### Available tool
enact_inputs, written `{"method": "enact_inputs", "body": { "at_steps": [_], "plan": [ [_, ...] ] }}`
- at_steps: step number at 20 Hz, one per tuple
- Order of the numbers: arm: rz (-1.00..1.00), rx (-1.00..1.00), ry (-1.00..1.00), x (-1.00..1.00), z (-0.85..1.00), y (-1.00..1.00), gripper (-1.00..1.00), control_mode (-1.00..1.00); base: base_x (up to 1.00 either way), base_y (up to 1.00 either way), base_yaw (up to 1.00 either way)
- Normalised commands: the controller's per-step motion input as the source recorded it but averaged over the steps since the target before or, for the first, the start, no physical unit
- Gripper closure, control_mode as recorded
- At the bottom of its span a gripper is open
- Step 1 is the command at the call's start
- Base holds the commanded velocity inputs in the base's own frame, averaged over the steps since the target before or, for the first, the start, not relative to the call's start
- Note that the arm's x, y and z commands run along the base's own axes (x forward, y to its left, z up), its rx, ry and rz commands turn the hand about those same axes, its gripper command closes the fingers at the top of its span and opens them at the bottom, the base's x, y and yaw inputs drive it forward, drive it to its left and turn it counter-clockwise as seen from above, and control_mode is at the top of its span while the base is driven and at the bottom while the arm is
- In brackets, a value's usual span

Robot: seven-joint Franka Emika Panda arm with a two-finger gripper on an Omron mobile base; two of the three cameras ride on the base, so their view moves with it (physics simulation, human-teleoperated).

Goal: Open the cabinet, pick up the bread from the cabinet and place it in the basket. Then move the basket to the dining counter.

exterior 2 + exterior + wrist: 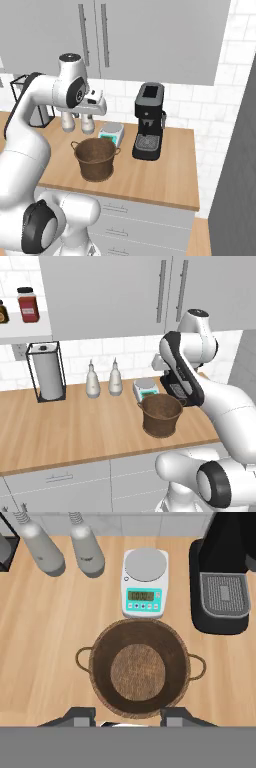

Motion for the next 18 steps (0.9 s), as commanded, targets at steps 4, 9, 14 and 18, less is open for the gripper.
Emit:
{"method": "enact_inputs", "body": {
  "at_steps": [4,9,14,18],
  "plan": [
    [0.0,0.0,-0.03,-0.39,-0.03,-0.02,-1.0,-1.0,0.0,0.0,0.0],
    [0.0,0.06,-0.45,-0.23,0.47,-0.02,-1.0,-1.0,0.0,0.0,0.0],
    [0.0,0.13,-0.49,0.04,0.95,-0.25,-1.0,-1.0,0.0,0.0,0.0],
    [0.0,0.12,-0.26,0.07,0.94,-0.65,-1.0,-1.0,0.0,0.0,0.0]
  ]
}}
